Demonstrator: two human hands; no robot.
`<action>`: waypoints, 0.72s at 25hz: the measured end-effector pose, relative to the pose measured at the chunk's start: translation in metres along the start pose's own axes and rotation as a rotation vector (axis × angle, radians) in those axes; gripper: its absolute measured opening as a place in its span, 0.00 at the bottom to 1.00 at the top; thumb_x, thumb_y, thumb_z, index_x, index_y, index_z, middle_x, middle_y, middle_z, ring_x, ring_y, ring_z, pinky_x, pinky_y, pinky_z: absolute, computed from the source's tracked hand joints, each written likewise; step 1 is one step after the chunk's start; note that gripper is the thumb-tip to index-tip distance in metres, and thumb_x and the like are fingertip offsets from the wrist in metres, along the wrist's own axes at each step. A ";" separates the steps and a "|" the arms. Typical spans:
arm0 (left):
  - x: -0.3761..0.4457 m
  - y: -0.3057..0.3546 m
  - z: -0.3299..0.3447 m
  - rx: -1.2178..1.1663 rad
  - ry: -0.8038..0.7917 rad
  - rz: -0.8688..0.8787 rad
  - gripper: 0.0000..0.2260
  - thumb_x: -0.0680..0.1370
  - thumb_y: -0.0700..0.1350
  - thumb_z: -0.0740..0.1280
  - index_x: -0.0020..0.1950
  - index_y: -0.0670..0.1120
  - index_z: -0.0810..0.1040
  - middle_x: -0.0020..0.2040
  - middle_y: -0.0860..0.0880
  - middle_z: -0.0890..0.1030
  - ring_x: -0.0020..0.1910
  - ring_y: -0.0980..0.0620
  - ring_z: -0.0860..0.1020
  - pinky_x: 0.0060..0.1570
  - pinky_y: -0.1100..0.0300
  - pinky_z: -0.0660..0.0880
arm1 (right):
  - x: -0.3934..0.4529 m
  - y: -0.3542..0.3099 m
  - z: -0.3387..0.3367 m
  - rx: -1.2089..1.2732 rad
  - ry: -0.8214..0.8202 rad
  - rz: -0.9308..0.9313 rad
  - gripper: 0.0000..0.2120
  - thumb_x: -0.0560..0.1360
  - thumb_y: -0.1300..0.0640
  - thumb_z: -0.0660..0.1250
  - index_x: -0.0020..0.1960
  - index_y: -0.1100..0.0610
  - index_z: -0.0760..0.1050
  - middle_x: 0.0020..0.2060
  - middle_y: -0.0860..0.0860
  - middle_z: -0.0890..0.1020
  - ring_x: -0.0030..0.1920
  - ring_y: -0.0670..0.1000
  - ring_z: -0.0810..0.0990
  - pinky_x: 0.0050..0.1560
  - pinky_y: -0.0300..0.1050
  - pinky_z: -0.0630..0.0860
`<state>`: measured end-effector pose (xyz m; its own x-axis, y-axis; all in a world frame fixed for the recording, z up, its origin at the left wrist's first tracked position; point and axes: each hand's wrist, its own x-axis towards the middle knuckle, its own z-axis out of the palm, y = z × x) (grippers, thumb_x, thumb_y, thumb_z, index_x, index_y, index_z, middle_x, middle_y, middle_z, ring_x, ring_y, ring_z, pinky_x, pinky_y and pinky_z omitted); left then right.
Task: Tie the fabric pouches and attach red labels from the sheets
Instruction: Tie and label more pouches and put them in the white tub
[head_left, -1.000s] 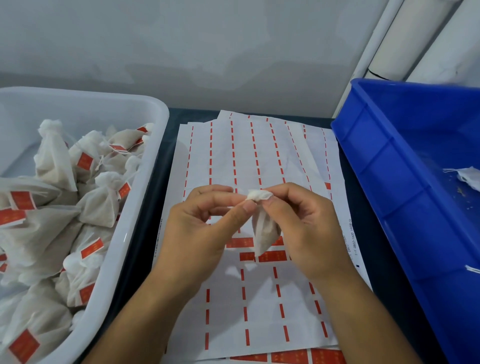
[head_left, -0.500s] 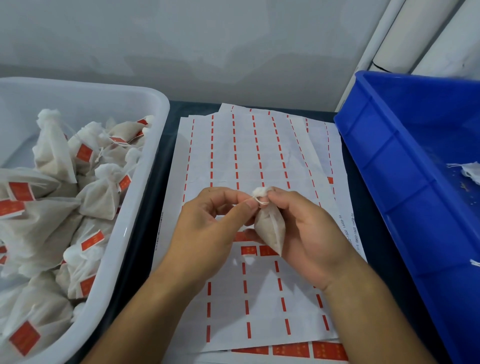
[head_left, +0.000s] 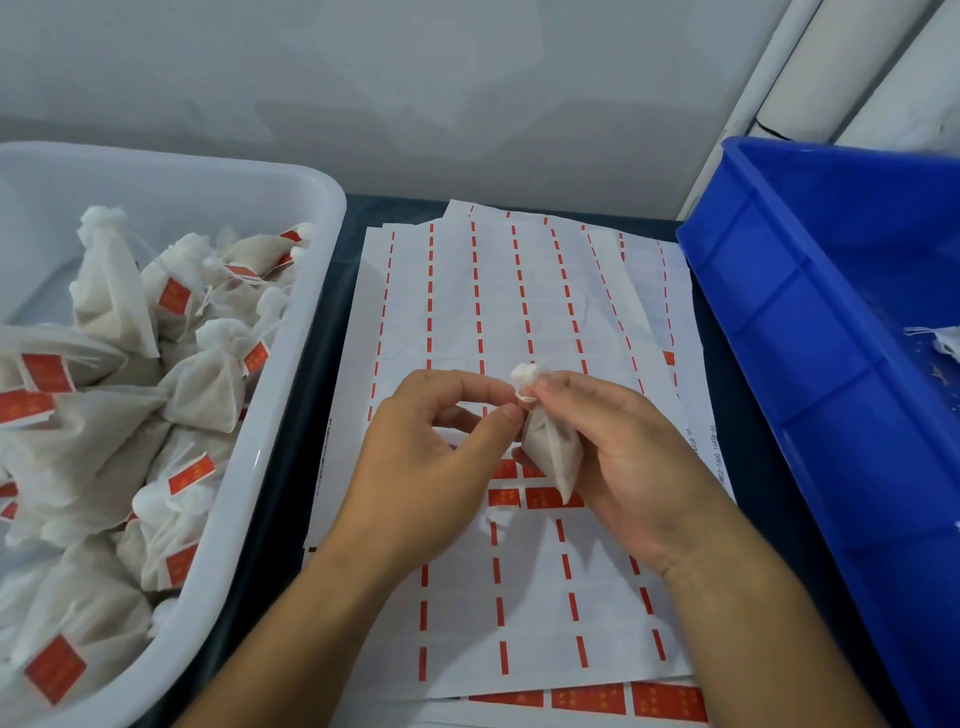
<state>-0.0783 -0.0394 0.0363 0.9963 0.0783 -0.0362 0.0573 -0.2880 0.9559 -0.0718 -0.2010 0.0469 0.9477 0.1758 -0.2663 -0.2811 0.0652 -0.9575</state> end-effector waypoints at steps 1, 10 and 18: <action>0.000 0.000 0.000 -0.027 -0.011 -0.027 0.03 0.77 0.56 0.71 0.45 0.64 0.83 0.48 0.65 0.82 0.51 0.71 0.77 0.36 0.72 0.77 | 0.000 -0.001 0.000 -0.026 0.010 -0.005 0.13 0.82 0.49 0.67 0.52 0.56 0.85 0.57 0.79 0.73 0.61 0.73 0.73 0.62 0.55 0.81; 0.001 0.002 -0.001 -0.011 0.091 -0.016 0.12 0.71 0.67 0.69 0.41 0.61 0.85 0.43 0.64 0.83 0.47 0.69 0.79 0.34 0.73 0.74 | -0.001 0.000 0.002 -0.391 0.052 -0.238 0.10 0.82 0.47 0.66 0.46 0.48 0.83 0.35 0.46 0.82 0.39 0.45 0.82 0.42 0.33 0.79; 0.004 -0.001 0.001 0.087 0.004 -0.046 0.09 0.80 0.59 0.66 0.43 0.59 0.80 0.43 0.65 0.81 0.47 0.77 0.74 0.31 0.82 0.67 | 0.000 0.006 0.008 -0.474 0.127 -0.356 0.09 0.83 0.45 0.62 0.52 0.49 0.77 0.39 0.43 0.81 0.42 0.47 0.82 0.45 0.41 0.82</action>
<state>-0.0744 -0.0393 0.0347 0.9922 0.0973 -0.0780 0.1085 -0.3660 0.9243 -0.0752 -0.1924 0.0419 0.9899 0.1034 0.0967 0.1273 -0.3513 -0.9276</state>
